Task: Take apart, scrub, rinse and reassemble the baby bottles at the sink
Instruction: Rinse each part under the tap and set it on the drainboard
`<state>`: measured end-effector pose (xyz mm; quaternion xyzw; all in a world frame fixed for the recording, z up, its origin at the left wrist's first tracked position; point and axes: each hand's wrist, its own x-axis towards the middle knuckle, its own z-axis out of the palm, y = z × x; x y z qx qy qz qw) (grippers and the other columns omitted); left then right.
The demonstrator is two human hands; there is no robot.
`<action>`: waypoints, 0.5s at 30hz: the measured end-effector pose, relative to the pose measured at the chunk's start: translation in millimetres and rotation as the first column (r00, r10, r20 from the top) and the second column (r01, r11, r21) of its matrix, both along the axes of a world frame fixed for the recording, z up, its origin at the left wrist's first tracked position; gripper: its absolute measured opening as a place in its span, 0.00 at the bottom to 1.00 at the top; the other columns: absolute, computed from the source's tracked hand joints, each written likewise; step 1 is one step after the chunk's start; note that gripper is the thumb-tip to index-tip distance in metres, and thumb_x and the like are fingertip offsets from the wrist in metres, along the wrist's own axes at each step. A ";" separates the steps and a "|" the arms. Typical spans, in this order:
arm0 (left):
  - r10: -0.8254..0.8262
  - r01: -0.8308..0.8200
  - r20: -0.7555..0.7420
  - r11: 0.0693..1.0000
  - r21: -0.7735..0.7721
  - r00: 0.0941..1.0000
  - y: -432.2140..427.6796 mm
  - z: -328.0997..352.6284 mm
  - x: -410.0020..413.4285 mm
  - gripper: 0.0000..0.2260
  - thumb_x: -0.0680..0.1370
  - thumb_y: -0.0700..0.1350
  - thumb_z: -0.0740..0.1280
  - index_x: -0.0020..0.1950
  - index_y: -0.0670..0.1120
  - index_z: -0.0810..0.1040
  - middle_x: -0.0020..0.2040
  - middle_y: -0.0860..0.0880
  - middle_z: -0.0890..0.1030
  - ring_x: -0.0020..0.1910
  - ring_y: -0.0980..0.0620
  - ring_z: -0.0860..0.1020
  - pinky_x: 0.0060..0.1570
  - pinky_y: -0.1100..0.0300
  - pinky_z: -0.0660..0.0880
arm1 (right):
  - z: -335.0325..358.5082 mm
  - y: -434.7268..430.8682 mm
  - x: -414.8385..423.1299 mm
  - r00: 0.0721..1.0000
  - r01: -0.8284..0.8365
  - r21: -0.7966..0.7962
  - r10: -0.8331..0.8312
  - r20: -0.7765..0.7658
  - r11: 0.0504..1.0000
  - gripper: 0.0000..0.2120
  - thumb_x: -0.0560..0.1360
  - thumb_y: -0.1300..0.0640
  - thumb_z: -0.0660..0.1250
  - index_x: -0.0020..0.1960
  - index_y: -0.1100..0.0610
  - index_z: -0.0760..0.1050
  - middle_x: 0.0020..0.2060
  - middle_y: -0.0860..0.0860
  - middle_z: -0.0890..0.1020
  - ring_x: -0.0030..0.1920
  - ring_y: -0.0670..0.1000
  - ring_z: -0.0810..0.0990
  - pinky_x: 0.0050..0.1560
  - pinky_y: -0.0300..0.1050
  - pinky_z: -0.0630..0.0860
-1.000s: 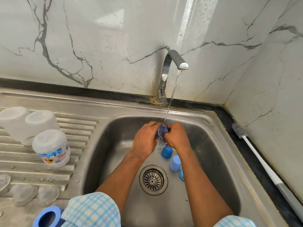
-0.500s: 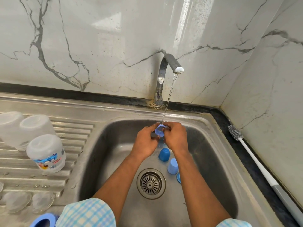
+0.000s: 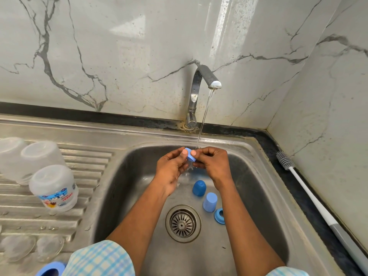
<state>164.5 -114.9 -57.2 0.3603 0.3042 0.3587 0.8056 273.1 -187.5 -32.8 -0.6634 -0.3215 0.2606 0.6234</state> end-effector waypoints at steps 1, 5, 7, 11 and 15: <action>-0.009 0.009 0.021 0.999 -0.032 1.000 1.1 -0.1 -0.2 0.09 0.78 0.40 0.69 0.58 0.41 0.81 0.52 0.42 0.85 0.49 0.50 0.83 0.51 0.59 0.80 | 0.7 -0.9 -0.7 1.000 -0.016 0.014 0.017 -0.025 1.000 0.03 0.73 0.64 0.74 0.46 0.61 0.83 0.39 0.53 0.86 0.40 0.49 0.86 0.41 0.39 0.82; -0.029 0.037 0.068 0.991 -0.125 0.997 5.8 -1.5 0.7 0.12 0.81 0.45 0.65 0.60 0.39 0.79 0.46 0.43 0.85 0.45 0.51 0.83 0.48 0.60 0.81 | -0.8 -1.2 0.9 0.992 -0.057 0.060 0.064 -0.107 0.997 0.05 0.75 0.67 0.70 0.50 0.62 0.82 0.42 0.54 0.86 0.41 0.49 0.85 0.43 0.39 0.82; -0.055 0.059 0.037 0.992 -0.114 0.998 4.6 -2.9 2.6 0.13 0.81 0.48 0.64 0.59 0.41 0.80 0.44 0.44 0.85 0.44 0.51 0.83 0.48 0.59 0.81 | -2.9 -0.5 2.5 0.996 -0.076 0.026 0.077 -0.054 0.997 0.05 0.76 0.64 0.70 0.51 0.61 0.82 0.44 0.55 0.85 0.43 0.49 0.85 0.45 0.39 0.82; -0.089 0.089 -0.020 0.996 0.004 0.996 -3.7 -5.1 6.3 0.11 0.81 0.41 0.65 0.62 0.43 0.80 0.53 0.43 0.85 0.52 0.48 0.83 0.51 0.57 0.81 | -6.8 1.5 1.7 0.986 -0.074 -0.109 0.089 0.141 0.991 0.09 0.73 0.54 0.75 0.49 0.59 0.82 0.42 0.52 0.85 0.44 0.48 0.83 0.47 0.38 0.80; -0.075 0.078 -0.026 0.991 0.113 0.997 -5.8 -4.8 8.4 0.13 0.81 0.37 0.65 0.65 0.43 0.79 0.57 0.43 0.84 0.57 0.47 0.82 0.54 0.59 0.80 | -7.0 3.1 4.3 0.999 -0.001 -0.091 0.006 0.054 0.996 0.16 0.70 0.57 0.78 0.55 0.56 0.77 0.47 0.53 0.84 0.49 0.49 0.83 0.50 0.41 0.80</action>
